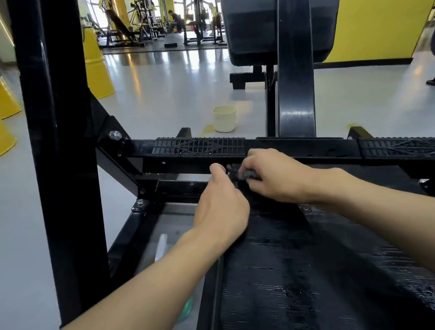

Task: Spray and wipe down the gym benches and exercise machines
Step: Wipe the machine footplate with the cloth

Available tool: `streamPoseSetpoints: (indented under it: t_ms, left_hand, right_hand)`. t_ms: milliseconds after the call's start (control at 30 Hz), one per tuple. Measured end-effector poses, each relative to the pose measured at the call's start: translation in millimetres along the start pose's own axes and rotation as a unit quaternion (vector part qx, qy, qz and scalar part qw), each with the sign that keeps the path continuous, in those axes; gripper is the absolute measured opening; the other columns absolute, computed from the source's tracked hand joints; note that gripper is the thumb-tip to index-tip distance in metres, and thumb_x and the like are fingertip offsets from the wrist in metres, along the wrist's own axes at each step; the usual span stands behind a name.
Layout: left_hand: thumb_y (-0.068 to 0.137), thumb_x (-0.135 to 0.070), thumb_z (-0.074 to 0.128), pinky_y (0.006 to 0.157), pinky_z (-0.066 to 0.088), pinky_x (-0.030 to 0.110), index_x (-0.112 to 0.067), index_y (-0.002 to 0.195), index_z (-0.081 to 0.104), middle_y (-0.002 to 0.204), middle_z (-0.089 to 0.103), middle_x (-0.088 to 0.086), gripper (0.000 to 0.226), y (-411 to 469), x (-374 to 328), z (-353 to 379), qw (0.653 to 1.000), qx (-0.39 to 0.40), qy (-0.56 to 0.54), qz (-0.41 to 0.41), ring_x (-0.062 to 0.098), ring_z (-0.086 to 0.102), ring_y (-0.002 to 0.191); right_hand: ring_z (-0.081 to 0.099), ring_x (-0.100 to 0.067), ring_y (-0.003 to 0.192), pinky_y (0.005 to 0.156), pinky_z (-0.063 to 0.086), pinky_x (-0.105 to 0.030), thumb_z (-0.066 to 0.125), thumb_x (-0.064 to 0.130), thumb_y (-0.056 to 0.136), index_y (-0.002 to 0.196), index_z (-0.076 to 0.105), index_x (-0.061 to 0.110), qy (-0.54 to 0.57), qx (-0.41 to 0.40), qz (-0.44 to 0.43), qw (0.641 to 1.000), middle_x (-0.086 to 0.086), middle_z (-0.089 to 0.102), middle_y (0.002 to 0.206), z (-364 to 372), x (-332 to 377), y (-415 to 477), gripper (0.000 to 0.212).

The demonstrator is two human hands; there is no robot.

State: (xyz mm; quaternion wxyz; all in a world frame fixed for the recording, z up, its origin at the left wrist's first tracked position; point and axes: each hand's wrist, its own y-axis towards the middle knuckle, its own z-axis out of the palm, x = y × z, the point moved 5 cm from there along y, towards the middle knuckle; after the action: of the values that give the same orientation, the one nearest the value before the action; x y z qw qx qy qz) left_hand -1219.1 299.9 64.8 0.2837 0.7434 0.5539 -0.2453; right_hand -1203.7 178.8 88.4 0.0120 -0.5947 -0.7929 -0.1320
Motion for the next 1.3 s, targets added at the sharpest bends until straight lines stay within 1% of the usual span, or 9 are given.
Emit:
streamPoseSetpoints:
  t_ms: [233,367,433,567,733,867,967,1133,1300]
  left_hand:
    - [0.098,-0.007,0.036,0.077,0.044,0.040,-0.017,0.109,0.029,0.103,0.059,0.006,0.017,-2.9,-3.4,-0.4,1.000,-0.014,0.021,-0.017,0.029,0.055,0.089]
    - [0.098,-0.007,0.036,0.081,0.045,0.041,-0.015,0.110,0.032,0.116,0.062,0.012,0.015,-5.6,-4.8,-1.2,0.999,-0.009,0.029,-0.018,0.031,0.055,0.094]
    - [0.098,-0.007,0.035,0.087,0.047,0.044,-0.014,0.112,0.033,0.118,0.061,0.013,0.016,-6.8,-6.0,-1.6,0.999,-0.006,0.034,-0.019,0.033,0.057,0.101]
    - [0.098,-0.007,0.035,0.090,0.047,0.046,-0.013,0.113,0.034,0.117,0.060,0.010,0.016,-7.2,-8.2,-1.9,0.999,0.001,0.051,-0.006,0.034,0.057,0.103]
    - [0.099,-0.010,0.036,0.089,0.045,0.043,-0.012,0.118,0.045,0.118,0.059,0.010,0.021,-5.6,-8.8,2.3,0.992,0.018,0.122,0.033,0.031,0.055,0.105]
    - [0.100,-0.012,0.037,0.086,0.045,0.042,-0.011,0.119,0.047,0.118,0.060,0.012,0.022,-4.6,-8.5,3.8,0.991,0.009,0.127,0.049,0.031,0.056,0.106]
    - [0.100,-0.013,0.038,0.086,0.044,0.040,-0.012,0.118,0.048,0.117,0.059,0.010,0.021,-1.4,-8.0,4.1,0.991,-0.004,0.125,0.048,0.030,0.056,0.106]
    - [0.100,-0.012,0.038,0.090,0.045,0.040,-0.013,0.120,0.048,0.117,0.059,0.008,0.022,-2.3,-6.8,4.5,0.991,-0.006,0.122,0.046,0.029,0.055,0.106]
    - [0.100,-0.013,0.037,0.091,0.045,0.042,-0.013,0.120,0.048,0.119,0.058,0.008,0.022,-3.3,-7.4,4.2,0.991,-0.001,0.125,0.043,0.029,0.055,0.108]
  right_hand:
    - [0.060,-0.034,0.102,0.085,0.048,-0.037,0.053,0.017,0.096,0.116,0.068,0.016,-0.024,-0.038,0.055,0.997,-0.009,0.056,0.111,-1.8,-24.8,13.6,0.025]
    - [0.043,-0.034,0.121,0.103,0.039,-0.046,0.042,0.045,0.101,0.151,0.029,0.031,-0.069,0.063,0.057,0.994,-0.010,0.036,0.136,10.3,-26.1,7.6,0.053]
    - [0.029,-0.030,0.131,0.109,0.027,-0.047,0.035,0.049,0.101,0.152,0.018,0.040,-0.109,0.098,0.045,0.988,-0.006,0.025,0.144,11.3,-25.1,-0.7,0.054]
    - [0.035,-0.029,0.126,0.104,0.032,-0.046,0.036,0.042,0.104,0.149,0.034,0.034,-0.127,0.092,0.016,0.987,-0.004,0.033,0.140,5.9,-29.3,4.0,0.046]
    - [0.057,-0.033,0.102,0.088,0.047,-0.040,0.052,0.025,0.099,0.114,0.065,0.016,-0.058,0.000,0.031,0.998,-0.008,0.055,0.112,-0.7,-25.6,12.9,0.022]
    - [0.061,-0.023,0.094,0.082,0.051,-0.033,0.057,0.020,0.091,0.101,0.070,0.020,-0.013,0.037,-0.012,0.999,-0.002,0.067,0.100,-7.6,-6.0,-1.4,0.017]
    - [0.059,-0.023,0.091,0.082,0.049,-0.036,0.057,0.022,0.094,0.108,0.070,0.023,-0.036,0.028,-0.049,0.998,0.000,0.059,0.105,-6.1,-7.3,-13.0,0.018]
    - [0.061,-0.038,0.093,0.078,0.051,-0.043,0.048,0.022,0.099,0.109,0.066,0.016,-0.084,-0.047,0.061,0.994,-0.009,0.057,0.108,-9.9,-41.7,-3.7,0.021]
    - [0.062,-0.020,0.087,0.075,0.048,-0.028,0.058,0.016,0.088,0.099,0.072,0.023,0.007,0.072,0.015,0.997,0.007,0.064,0.084,-13.5,-14.7,-13.3,0.019]
